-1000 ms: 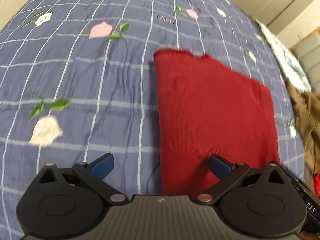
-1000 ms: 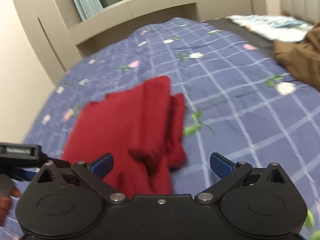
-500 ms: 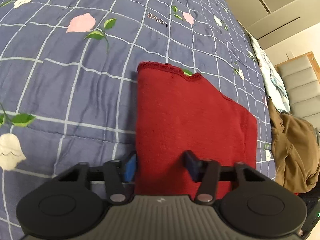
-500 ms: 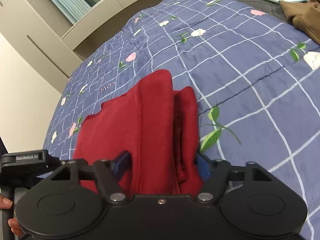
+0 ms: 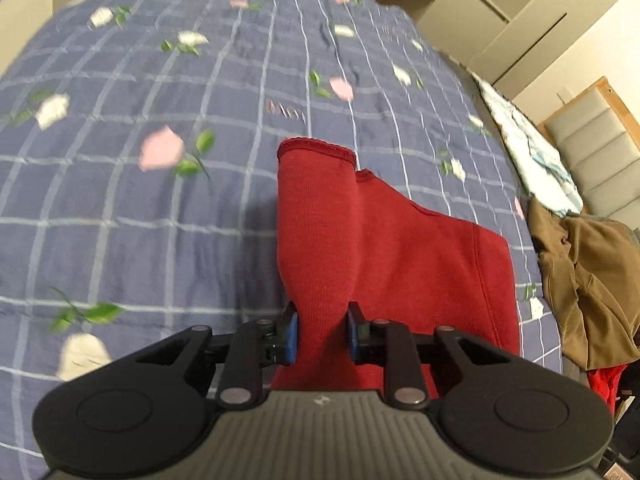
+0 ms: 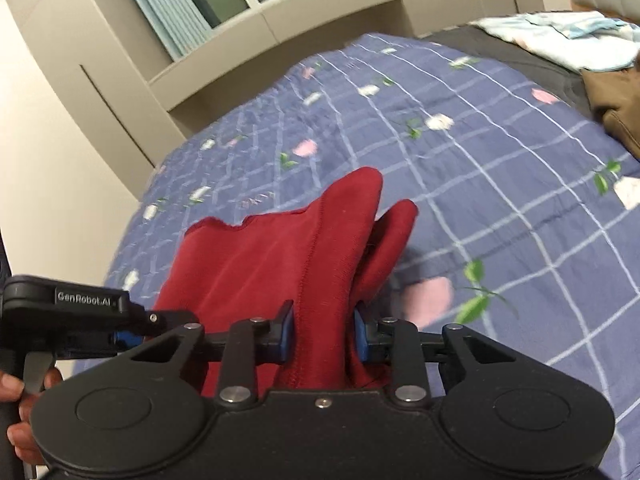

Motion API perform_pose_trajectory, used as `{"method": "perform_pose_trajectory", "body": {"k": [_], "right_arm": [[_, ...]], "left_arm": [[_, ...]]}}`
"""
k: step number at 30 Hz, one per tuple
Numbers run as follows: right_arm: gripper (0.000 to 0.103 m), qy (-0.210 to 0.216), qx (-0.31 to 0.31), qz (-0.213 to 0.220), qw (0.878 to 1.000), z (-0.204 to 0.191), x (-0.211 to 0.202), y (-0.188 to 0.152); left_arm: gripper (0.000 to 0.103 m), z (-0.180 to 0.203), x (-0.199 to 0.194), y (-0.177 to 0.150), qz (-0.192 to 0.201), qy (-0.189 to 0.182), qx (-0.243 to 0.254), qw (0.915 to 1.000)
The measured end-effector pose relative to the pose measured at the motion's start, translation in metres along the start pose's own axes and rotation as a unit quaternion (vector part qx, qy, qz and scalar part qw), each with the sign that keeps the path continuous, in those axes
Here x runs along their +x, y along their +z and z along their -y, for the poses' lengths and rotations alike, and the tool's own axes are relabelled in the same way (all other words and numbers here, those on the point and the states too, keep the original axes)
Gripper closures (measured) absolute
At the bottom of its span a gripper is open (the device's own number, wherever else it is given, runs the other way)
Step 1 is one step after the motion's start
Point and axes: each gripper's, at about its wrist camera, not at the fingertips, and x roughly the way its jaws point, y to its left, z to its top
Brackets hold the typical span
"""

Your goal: Fold small clothes

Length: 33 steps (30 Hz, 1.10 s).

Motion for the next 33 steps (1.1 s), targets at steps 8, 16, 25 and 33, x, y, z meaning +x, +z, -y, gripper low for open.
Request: {"method": "perform_pose_trajectory", "body": {"k": [8,16,25,33], "right_arm": [[0.071,0.043,-0.022,0.0,0.999,-0.061,0.004,-0.011],[0.071,0.038,-0.041,-0.051,0.997,-0.106,0.04,-0.048],[0.054,-0.01,-0.077,-0.037,0.996,-0.116,0.026,-0.065],[0.024,-0.026,-0.109,0.017,0.994,-0.133,-0.039,-0.072]], "left_arm": [[0.078,-0.056,-0.057,-0.004,0.032,0.019,-0.022,0.9991],[0.074,-0.118,-0.043,-0.021,-0.006,0.043,-0.056,0.9975],[0.029,-0.127,-0.071,-0.038,0.016,0.048,-0.035,0.9981],[0.004,-0.105,-0.132,-0.057,0.06,0.059,0.019,0.9963]]}}
